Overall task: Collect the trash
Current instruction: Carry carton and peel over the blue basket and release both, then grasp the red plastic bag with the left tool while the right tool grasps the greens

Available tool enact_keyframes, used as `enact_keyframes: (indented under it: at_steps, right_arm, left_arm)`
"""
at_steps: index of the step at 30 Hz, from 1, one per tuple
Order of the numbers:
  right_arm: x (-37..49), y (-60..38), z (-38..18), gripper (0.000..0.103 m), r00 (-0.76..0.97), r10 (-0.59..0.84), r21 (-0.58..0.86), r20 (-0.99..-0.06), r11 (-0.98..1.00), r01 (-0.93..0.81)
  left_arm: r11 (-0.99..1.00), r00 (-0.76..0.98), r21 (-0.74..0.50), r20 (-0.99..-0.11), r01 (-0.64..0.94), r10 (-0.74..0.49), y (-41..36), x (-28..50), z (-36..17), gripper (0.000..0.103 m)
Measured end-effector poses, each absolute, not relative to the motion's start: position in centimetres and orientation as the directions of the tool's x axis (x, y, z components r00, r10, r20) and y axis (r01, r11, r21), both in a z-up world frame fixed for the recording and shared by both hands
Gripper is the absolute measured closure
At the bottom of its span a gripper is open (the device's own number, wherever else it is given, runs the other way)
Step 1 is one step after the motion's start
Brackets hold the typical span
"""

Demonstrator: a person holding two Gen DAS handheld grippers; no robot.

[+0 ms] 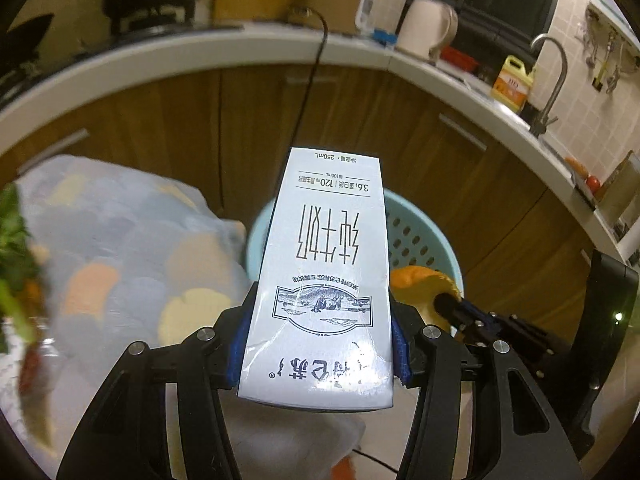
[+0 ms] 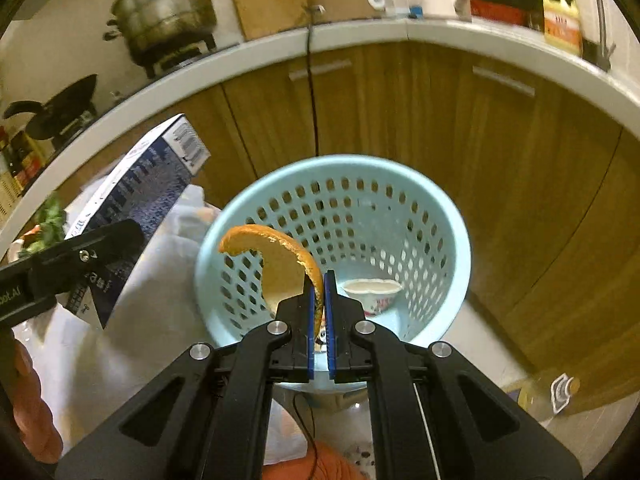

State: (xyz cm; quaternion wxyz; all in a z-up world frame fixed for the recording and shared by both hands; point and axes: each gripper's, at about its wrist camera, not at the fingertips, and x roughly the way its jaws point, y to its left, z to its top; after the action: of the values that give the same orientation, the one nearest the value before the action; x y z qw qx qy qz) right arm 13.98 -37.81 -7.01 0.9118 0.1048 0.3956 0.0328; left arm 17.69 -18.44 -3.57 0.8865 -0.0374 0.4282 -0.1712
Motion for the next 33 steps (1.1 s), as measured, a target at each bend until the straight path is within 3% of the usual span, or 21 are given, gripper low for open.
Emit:
enact_keyframes:
  at_steps: [8, 13, 29, 33]
  right_arm:
    - [15.4, -38.0, -10.4, 0.099, 0.627, 0.117, 0.199, -0.77, 0.978, 0.062]
    - [15.2, -39.1, -10.5, 0.089, 0.616, 0.144, 0.232, -0.774, 0.971, 0.064]
    - [11.9, -36.7, -5.0, 0.078, 0.697, 0.191, 0.234, -0.692, 0.972, -0.034]
    - [10.9, -34.4, -3.0, 0.071, 0.718, 0.212, 0.214, -0.663, 0.973, -0.091]
  left_arm:
    - [0.931, 0.475, -0.236, -0.809, 0.277, -0.346, -20.3, 20.4, -7.6, 0.049]
    - [0.928, 0.454, -0.244, -0.818, 0.281, -0.353, -20.3, 20.8, -8.3, 0.041]
    - [0.917, 0.548, -0.243, -0.742, 0.316, -0.386, -17.7, 15.8, -3.6, 0.039]
    - [0.919, 0.587, -0.254, -0.71, 0.301, -0.389, -15.6, 14.1, -1.9, 0.038]
